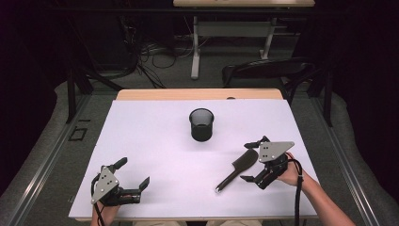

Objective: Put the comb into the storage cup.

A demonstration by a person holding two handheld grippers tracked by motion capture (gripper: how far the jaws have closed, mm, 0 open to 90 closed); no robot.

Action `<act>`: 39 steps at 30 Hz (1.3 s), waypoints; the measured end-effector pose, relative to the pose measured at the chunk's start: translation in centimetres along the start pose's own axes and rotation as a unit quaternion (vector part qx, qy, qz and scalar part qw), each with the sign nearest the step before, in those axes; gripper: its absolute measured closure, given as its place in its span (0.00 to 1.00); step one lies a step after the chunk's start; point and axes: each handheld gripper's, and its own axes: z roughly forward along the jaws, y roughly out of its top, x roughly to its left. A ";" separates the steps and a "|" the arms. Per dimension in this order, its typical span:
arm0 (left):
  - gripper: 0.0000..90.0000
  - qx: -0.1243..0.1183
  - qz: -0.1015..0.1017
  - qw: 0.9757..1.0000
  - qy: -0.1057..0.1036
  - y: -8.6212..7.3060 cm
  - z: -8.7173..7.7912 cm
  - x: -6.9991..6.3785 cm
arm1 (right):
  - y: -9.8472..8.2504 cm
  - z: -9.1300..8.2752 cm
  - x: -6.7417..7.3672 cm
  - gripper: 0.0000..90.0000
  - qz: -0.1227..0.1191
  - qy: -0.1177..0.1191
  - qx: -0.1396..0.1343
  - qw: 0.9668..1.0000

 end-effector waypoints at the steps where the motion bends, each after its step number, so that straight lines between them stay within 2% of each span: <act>1: 0.00 0.000 0.000 1.000 0.000 0.0 0.0 0.0 | 0.0 0.0 0.0 0.00 0.000 0.000 0.000 1.000; 3: 0.00 0.000 0.000 1.000 0.000 0.0 0.0 0.0 | 0.3 0.2 -0.2 0.00 -0.009 0.012 0.008 1.000; 10: 0.00 0.000 0.002 1.000 -0.002 0.0 0.0 0.0 | 0.9 0.6 -0.6 0.00 -0.028 0.030 0.024 0.999; 19: 0.00 0.000 0.000 1.000 -0.001 0.0 0.0 0.0 | 1.9 1.3 -1.2 0.00 -0.050 0.041 0.057 0.996; 31: 0.00 0.000 0.001 1.000 -0.002 0.0 0.0 0.0 | 3.3 2.6 -1.1 0.00 -0.086 0.065 0.101 0.989; 39: 0.00 -0.001 0.001 1.000 -0.002 0.0 0.0 0.0 | 4.0 3.2 -1.1 0.00 -0.105 0.076 0.120 0.984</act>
